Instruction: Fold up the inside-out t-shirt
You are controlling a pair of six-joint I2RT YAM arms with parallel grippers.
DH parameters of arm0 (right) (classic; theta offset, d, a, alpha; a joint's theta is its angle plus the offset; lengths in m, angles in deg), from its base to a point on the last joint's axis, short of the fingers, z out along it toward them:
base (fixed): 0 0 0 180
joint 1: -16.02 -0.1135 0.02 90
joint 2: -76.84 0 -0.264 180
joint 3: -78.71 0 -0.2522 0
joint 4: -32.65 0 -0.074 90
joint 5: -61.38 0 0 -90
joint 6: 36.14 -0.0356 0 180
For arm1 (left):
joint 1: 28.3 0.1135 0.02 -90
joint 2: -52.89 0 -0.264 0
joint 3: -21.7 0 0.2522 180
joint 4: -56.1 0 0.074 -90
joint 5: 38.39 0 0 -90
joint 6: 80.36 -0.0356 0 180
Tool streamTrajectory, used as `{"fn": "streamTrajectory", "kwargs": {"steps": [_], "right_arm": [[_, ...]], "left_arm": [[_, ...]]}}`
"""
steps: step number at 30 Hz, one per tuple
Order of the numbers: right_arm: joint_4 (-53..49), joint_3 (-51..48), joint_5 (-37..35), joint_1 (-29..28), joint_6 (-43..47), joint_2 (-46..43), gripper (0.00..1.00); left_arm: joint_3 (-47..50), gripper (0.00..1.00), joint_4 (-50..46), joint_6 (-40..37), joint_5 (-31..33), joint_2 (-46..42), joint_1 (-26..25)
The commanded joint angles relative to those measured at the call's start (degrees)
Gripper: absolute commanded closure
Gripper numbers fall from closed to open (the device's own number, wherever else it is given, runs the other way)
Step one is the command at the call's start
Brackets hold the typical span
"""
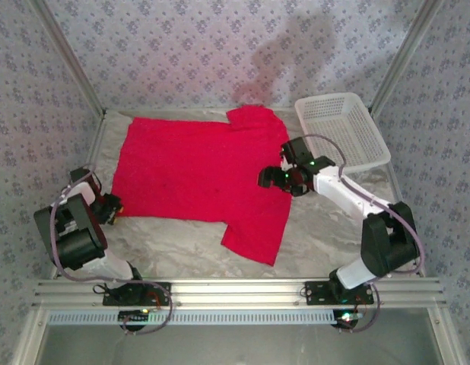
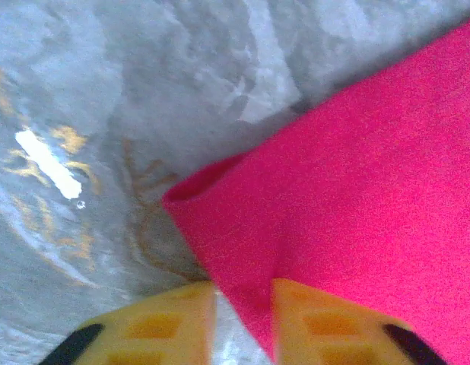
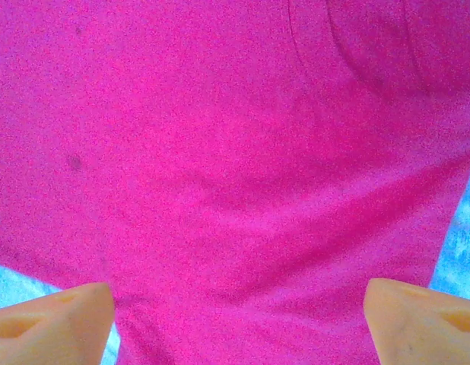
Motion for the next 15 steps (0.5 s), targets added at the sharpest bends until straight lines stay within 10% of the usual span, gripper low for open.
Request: {"fn": "streamTrajectory", "kwargs": {"steps": [1,5,15], "right_arm": [[-6.7,-3.4,-0.9,-3.1,-0.3,-3.2,0.22],[-9.9,-9.2,-2.4,-9.3,-2.9,-6.6,0.39],[-6.6,-22.0,-9.3,-28.2,-18.5,-10.6,0.47]], "left_arm": [[0.3,0.95,3.5,0.8,-3.0,-1.7,-0.2],[2.8,1.00,4.9,2.2,-2.9,-9.0,-0.7],[3.5,1.00,2.6,1.8,-4.6,-16.3,-1.6]]}}
